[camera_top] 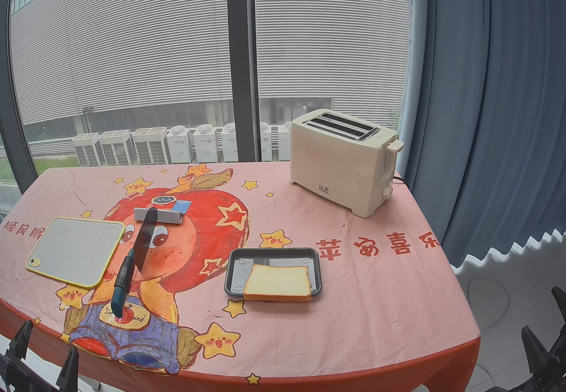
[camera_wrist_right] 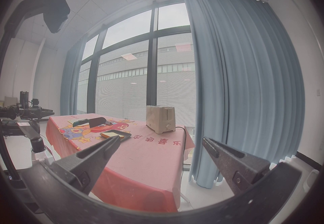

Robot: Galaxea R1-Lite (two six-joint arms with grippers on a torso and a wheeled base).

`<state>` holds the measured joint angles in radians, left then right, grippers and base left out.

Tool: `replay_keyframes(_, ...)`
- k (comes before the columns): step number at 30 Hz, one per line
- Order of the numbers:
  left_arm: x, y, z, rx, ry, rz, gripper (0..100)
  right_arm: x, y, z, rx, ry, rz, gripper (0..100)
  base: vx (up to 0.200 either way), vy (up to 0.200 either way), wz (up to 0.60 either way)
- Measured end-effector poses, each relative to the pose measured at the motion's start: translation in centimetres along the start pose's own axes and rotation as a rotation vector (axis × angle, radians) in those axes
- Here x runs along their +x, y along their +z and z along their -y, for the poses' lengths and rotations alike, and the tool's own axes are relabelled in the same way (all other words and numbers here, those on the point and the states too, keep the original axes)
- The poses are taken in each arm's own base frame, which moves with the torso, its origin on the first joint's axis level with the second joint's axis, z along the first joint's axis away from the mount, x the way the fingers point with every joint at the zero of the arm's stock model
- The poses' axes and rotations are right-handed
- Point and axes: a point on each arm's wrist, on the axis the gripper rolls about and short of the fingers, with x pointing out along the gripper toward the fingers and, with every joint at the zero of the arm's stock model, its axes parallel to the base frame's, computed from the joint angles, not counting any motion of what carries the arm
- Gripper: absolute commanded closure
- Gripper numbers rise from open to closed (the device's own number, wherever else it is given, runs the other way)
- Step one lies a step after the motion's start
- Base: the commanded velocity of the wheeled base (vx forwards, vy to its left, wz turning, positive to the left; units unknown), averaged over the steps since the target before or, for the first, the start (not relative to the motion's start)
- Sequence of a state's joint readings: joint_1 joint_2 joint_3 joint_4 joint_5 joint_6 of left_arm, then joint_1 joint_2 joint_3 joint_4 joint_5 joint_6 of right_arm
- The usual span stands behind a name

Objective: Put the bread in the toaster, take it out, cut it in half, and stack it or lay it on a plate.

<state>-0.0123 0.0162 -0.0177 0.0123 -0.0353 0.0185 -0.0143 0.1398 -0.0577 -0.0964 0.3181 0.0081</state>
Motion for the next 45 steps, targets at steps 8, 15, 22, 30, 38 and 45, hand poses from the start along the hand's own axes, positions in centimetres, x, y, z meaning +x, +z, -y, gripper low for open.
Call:
replay_keyframes(8,0.0,0.0,0.0,0.000,0.001,0.000,0,0.5,0.3,0.1,0.012,0.041,-0.039,0,0.000,0.000,0.00)
replay_keyframes(15,0.0,0.0,0.0,0.000,0.000,0.000,0,1.0,0.5,0.1,0.027,0.086,-0.075,0,0.000,0.000,0.00)
replay_keyframes(22,0.0,0.0,0.0,0.000,0.000,0.000,0,1.4,0.8,0.1,0.038,0.132,-0.104,0,0.000,0.000,0.00)
replay_keyframes(30,0.0,0.0,0.0,0.000,0.000,0.000,0,1.8,0.9,0.2,0.056,0.175,-0.141,0,0.000,0.000,0.00)
replay_keyframes(38,0.0,0.0,0.0,0.000,0.000,0.000,0,2.3,1.2,0.3,0.063,0.211,-0.168,0,0.000,0.000,0.00)
replay_keyframes(45,0.0,0.0,0.0,0.000,0.000,0.000,0,2.7,1.5,0.4,0.070,0.248,-0.194,0,0.000,0.000,0.00)
